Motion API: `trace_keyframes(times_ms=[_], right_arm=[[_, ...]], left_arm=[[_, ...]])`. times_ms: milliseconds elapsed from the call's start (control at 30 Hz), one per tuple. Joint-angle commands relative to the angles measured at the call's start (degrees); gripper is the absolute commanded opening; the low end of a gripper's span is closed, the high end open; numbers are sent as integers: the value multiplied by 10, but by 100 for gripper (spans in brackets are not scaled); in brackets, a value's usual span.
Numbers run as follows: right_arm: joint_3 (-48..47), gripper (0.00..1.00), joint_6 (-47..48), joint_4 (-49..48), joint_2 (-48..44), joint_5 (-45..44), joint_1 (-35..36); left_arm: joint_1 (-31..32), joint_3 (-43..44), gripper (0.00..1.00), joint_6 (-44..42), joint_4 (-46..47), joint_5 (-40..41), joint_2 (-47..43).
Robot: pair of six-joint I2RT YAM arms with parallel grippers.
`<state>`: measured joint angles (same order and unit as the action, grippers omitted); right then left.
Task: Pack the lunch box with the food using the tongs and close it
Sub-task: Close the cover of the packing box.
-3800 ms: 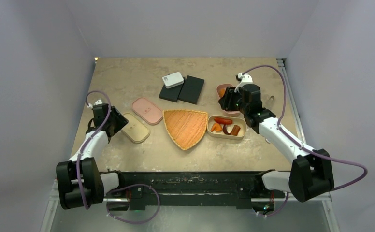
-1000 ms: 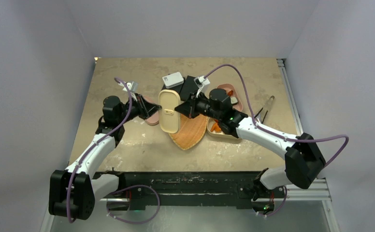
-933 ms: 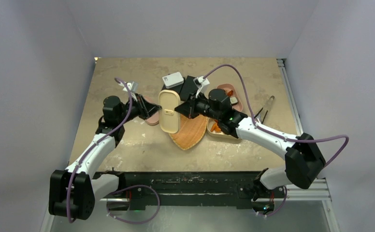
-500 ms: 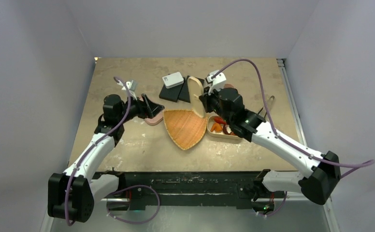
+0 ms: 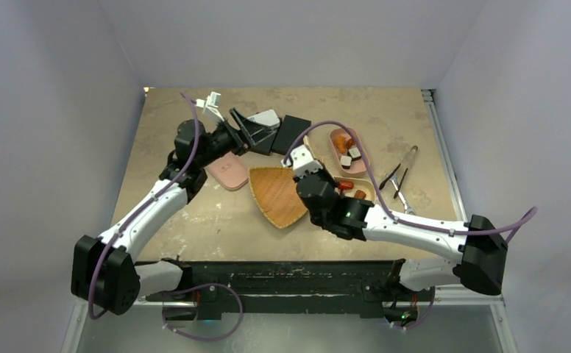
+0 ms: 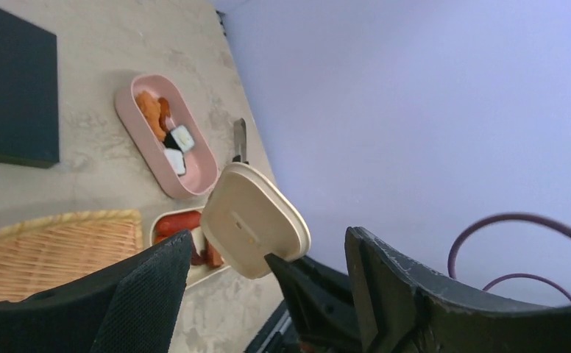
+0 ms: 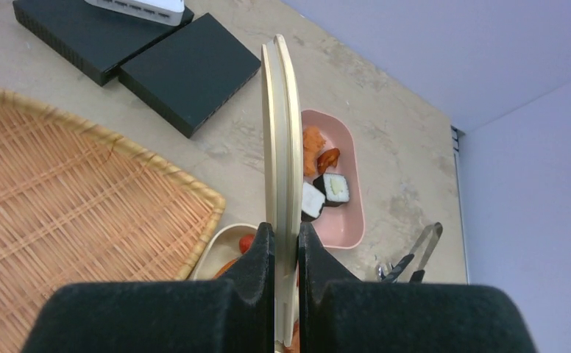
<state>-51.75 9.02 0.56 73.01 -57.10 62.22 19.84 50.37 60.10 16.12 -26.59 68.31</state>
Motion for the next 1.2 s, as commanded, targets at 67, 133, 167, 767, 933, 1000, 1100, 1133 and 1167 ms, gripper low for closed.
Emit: trace_keyframes(times_ms=[67, 133, 167, 767, 933, 1000, 1100, 1133, 1167], right_arm=[[20, 0, 59, -107, -4, -73, 53], [27, 0, 66, -115, -8, -60, 64], [29, 0, 69, -118, -9, -56, 69], [42, 0, 98, -138, 12, -78, 91], [45, 18, 86, -126, 12, -90, 91], [45, 38, 73, -119, 1, -81, 91], [41, 62, 35, -86, -20, -55, 91], [40, 66, 20, -74, -29, -42, 91], [39, 70, 6, -64, -38, -27, 91]], left_arm=[[49, 33, 76, 75, 40, -2, 78], [65, 42, 76, 75, 46, -7, 98], [71, 45, 77, 77, 49, -9, 105], [120, 40, 17, 94, 72, -35, 163], [119, 43, 0, 92, 88, -48, 164], [120, 41, 0, 92, 94, -42, 163], [120, 23, 0, 102, 119, -10, 157], [119, 13, 0, 107, 138, 2, 156], [120, 2, 0, 113, 152, 14, 155]])
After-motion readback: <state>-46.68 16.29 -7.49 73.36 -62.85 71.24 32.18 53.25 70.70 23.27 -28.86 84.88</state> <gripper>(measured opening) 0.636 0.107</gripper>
